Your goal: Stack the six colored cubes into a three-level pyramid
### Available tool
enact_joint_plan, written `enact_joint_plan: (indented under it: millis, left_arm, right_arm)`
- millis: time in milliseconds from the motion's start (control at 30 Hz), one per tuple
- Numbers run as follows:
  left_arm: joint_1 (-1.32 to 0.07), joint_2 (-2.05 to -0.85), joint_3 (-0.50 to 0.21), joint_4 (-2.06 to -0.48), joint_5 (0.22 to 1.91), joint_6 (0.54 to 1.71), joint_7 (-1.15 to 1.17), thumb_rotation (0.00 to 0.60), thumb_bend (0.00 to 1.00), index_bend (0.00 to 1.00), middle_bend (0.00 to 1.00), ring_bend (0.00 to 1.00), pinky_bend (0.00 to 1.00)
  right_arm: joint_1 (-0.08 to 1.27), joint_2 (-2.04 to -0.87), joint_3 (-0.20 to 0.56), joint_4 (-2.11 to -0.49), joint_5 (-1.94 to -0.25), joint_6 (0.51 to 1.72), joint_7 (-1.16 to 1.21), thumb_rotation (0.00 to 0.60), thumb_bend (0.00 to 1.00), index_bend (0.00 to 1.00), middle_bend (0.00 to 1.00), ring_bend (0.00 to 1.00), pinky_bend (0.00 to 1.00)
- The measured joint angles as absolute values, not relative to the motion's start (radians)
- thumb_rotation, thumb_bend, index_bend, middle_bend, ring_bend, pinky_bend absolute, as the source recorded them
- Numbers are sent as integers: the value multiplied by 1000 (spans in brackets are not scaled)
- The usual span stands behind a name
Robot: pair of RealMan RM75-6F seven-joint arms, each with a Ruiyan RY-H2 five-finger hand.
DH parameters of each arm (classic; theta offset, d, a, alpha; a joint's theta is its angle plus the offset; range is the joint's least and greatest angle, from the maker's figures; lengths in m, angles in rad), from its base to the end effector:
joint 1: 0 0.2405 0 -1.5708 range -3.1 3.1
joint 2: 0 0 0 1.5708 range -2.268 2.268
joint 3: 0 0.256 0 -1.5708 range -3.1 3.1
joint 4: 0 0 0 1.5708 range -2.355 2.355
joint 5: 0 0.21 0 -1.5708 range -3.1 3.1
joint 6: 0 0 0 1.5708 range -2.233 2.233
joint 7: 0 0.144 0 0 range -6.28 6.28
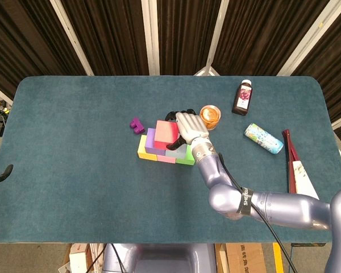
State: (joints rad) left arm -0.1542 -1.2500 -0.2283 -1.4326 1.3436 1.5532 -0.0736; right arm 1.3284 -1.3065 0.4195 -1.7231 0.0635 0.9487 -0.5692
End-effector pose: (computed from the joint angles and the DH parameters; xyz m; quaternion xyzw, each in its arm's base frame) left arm -0.3221 0.2355 0.1803 -0.4859 -0.3428 -0.4680 0.6538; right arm 0.0217 -0.4069 0.0512 0.6403 -0.5613 0.3561 0.3848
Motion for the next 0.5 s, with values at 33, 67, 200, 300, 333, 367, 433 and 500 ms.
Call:
enact_joint_plan:
  millis: [33,67,200,300,333,367,433,500]
  left_arm:
    - [-154,-1250,-228,-1432,1343,1553,-73,600,270,84,12,0,0]
    - [-154,-1250,-229,-1432,1343,1553,-73,600,270,84,12,0,0]
    - [-155,-1251,-228,-1432,1342,1551,-70,600,271,84,12,0,0]
    - [-156,-1252,-228,-1432,1342,1551,-67,600,270,84,12,0,0]
    - [-156,-1253,-228,-1431,1341,1551,-66,600,270,83,12,0,0]
    - [-156,-1253,-229,-1431,1341,1551,-66,600,270,83,11,0,0]
    - [-156,-1254,-229,-1431,1341,1551,-65,600,271,83,11,0,0]
    - [-156,-1254,-229,-1431,1341,1552,-65,600,271,83,10,0,0]
  right_arm:
    - [1329,-1306,418,-1723,63,949,-569,600,185,251,229,136,0]
    - [1329,-1306,418,-1723,64,949,-569,600,185,242,222,132,0]
    - [1331,-1304,416,-1726,64,947,-570,600,185,198,193,113,0]
    - [1333,-1298,414,-1731,67,942,-574,600,185,160,172,96,0]
    - [1334,-1295,413,-1734,67,940,-576,600,185,146,162,88,0]
    - [1335,-1293,412,-1737,67,938,-577,600,185,134,154,82,0]
    - [1335,-1287,413,-1742,67,932,-576,600,186,118,141,71,0]
    - [1335,-1284,415,-1746,64,931,-570,600,184,101,126,58,0]
